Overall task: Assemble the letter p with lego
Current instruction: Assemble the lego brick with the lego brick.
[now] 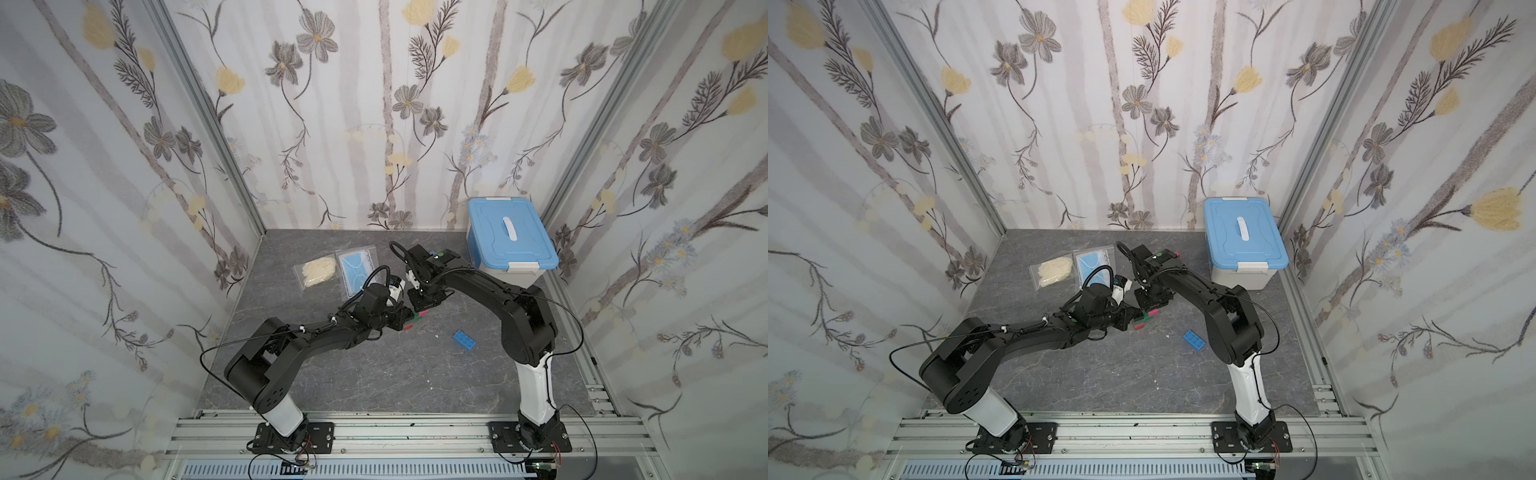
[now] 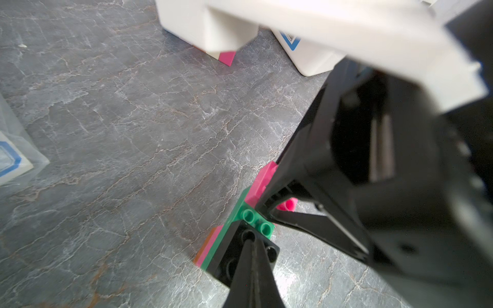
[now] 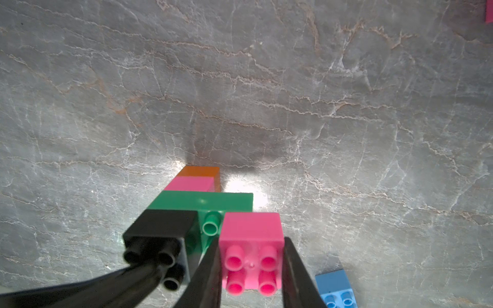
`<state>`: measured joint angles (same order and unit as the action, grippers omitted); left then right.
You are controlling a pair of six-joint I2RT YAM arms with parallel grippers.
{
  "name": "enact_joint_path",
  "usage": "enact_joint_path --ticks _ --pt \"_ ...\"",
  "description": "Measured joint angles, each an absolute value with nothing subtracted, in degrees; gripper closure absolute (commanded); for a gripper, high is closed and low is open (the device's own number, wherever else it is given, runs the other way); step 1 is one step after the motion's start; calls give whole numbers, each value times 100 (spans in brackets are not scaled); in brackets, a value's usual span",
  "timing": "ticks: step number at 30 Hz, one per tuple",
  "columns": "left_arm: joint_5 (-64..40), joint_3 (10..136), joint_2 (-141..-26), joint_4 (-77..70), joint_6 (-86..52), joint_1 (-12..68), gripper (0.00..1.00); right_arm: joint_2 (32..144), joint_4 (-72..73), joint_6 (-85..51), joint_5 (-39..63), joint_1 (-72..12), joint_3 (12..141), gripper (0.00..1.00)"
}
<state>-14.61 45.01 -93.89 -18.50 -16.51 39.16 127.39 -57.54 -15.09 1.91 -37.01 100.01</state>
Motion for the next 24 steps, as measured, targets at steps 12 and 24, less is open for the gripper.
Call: enact_joint_path --ticks 12,24 --pt "-1450 4466 -9389 -1918 -1656 3916 100 12737 -5778 -1509 174 -3717 10001 52" --pt "-1437 4462 -9386 -1922 -1656 3916 100 12339 -5944 -1511 169 -3667 9998 46"
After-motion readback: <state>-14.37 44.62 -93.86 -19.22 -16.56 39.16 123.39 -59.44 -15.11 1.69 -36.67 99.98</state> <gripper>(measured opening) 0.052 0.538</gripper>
